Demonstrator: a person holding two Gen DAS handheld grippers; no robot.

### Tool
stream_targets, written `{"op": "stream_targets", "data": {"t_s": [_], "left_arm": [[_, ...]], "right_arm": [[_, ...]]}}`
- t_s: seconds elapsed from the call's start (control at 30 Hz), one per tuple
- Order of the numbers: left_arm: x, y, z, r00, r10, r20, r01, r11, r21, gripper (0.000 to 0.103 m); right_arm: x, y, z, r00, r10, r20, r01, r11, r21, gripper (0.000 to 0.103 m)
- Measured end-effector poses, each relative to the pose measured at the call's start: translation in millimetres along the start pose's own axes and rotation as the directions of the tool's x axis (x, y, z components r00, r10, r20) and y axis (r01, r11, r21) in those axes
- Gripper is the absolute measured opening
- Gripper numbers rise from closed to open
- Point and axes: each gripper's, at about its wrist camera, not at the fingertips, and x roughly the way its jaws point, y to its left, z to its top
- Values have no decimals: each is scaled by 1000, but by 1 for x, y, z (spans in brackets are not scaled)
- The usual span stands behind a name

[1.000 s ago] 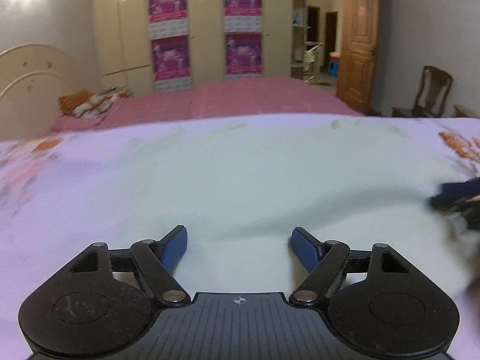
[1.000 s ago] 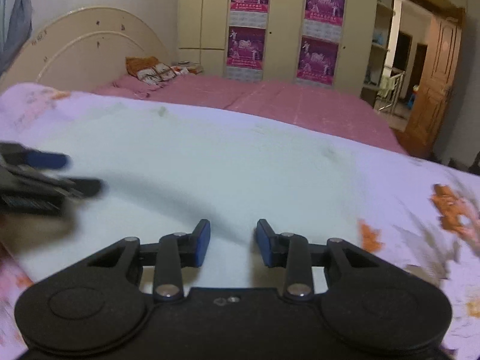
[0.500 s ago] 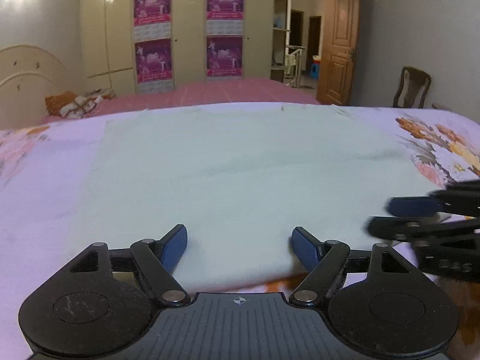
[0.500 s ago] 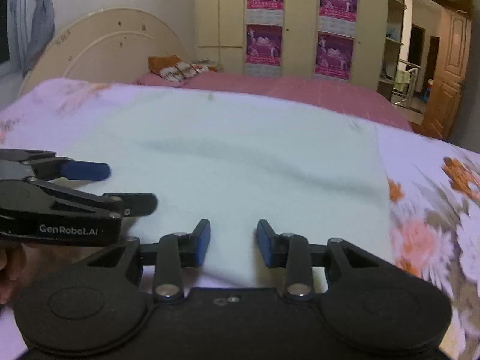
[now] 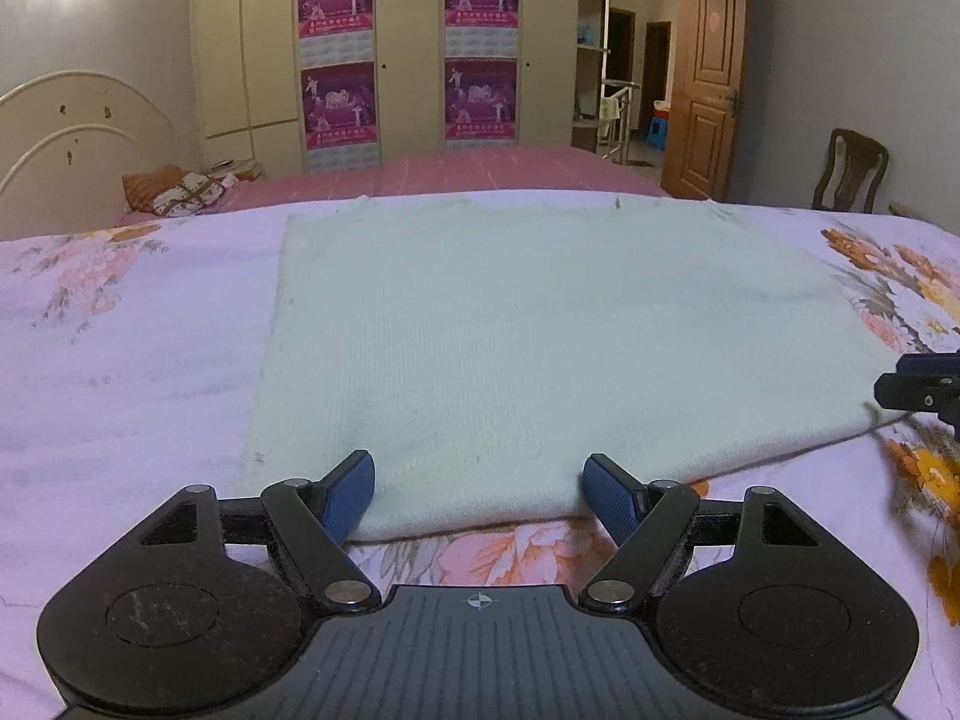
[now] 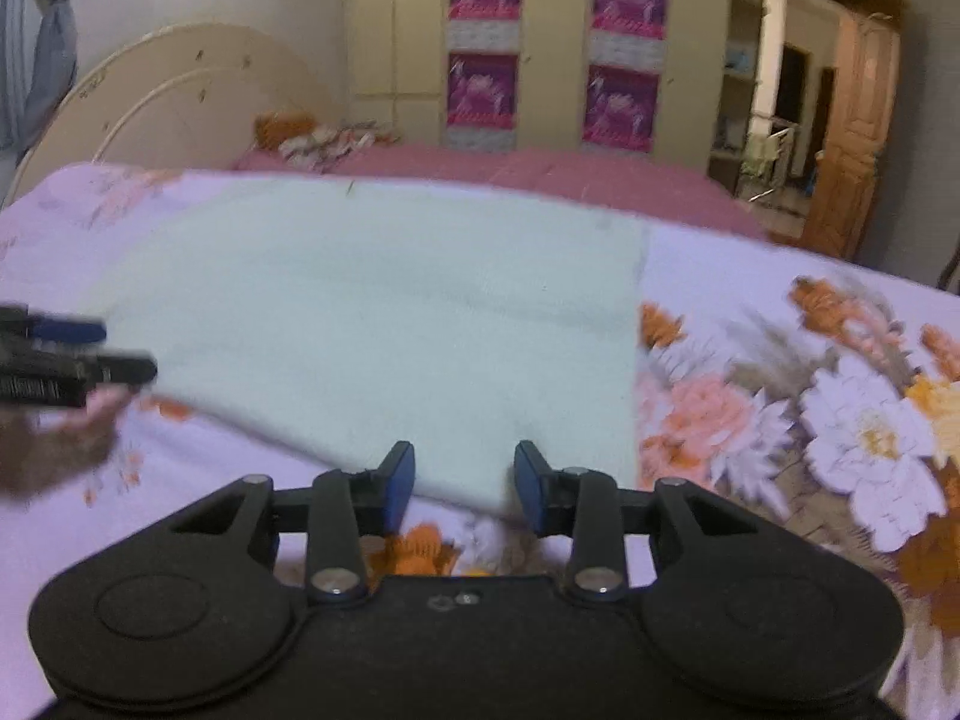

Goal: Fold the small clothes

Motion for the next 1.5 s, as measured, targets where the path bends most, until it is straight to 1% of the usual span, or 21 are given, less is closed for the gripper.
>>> {"op": "stream_targets", "data": {"t_s": [0.03, 0.1, 0.13, 0.23, 0.33, 0.4, 0.5, 0.63, 0.7, 0.77, 0.83, 0.87, 0.93, 0.97, 1.03, 1.13, 1.3, 1.37, 1.43, 1.47, 1.5], "left_arm": [[-2, 0, -1, 1000, 0, 0, 0, 1000, 0, 76], [-2, 1, -2, 1000, 0, -3, 0, 1000, 1, 76], [-3, 2, -2, 1000, -1, -6, 1, 1000, 2, 76], [-3, 3, -3, 1000, -3, -10, 3, 1000, 9, 76], [-3, 3, -3, 1000, -1, -9, 1, 1000, 8, 76], [-3, 3, -1, 1000, 0, -14, 0, 1000, 4, 76], [-5, 4, -1, 1000, 1, -20, 0, 1000, 10, 76], [-6, 3, -3, 1000, 4, -21, -4, 1000, 26, 76], [-7, 3, -3, 1000, 5, -22, -4, 1000, 27, 76], [-13, 4, -1, 1000, 17, -8, -17, 1000, 0, 76], [-20, 10, 0, 999, 28, 21, -27, 999, -32, 76], [-20, 12, -1, 999, 27, 21, -27, 999, -35, 76], [-13, 14, -2, 999, 39, -15, -40, 999, -31, 76], [-10, 16, -5, 999, 32, -29, -33, 998, -45, 76], [-9, 18, -6, 999, 27, -28, -29, 998, -54, 76], [-7, 19, -5, 999, 24, -39, -26, 998, -59, 76], [-12, 24, -2, 998, 20, -54, -24, 997, -77, 76], [-26, 34, 1, 999, 0, -32, -5, 987, -158, 76], [-42, 48, -5, 999, -33, 12, 35, 955, -294, 76], [-45, 56, -11, 998, -56, 24, 61, 926, -374, 76], [-45, 65, -17, 995, -90, 36, 97, 884, -458, 76]], "right_arm": [[1, -3, -2, 1000, -21, -9, 21, 1000, 9, 35], [12, -15, -9, 996, -49, -68, 52, 998, 38, 34], [12, -18, -10, 998, -35, -57, 38, 998, 51, 34], [9, -19, -5, 997, -37, -67, 41, 998, 52, 33], [2, -26, -4, 998, -48, -30, 50, 996, 79, 33], [10, -32, -10, 994, -68, -81, 74, 994, 77, 33], [9, -34, -7, 994, -70, -80, 75, 995, 70, 33], [2, -36, -5, 997, -58, -45, 62, 993, 103, 31], [9, -36, -9, 995, -65, -80, 72, 993, 88, 30], [11, -34, -13, 995, -73, -74, 78, 995, 69, 33], [9, -34, -9, 994, -78, -82, 84, 994, 77, 33], [4, -35, -6, 995, -80, -61, 85, 992, 90, 32], [-3, -33, -3, 997, -76, -16, 77, 993, 92, 32], [-2, -32, -2, 997, -73, -12, 73, 993, 90, 32], [10, -31, -5, 993, -86, -77, 92, 992, 82, 31], [15, -29, -11, 992, -101, -70, 106, 992, 74, 33], [16, -34, -7, 991, -96, -94, 105, 990, 92, 39], [9, -35, -2, 990, -98, -99, 108, 989, 97, 35], [-7, -35, 2, 995, -87, -48, 91, 991, 97, 34], [-15, -34, 3, 997, -70, -32, 73, 993, 98, 31], [-18, -33, 4, 998, -60, -30, 63, 993, 98, 29]]}}
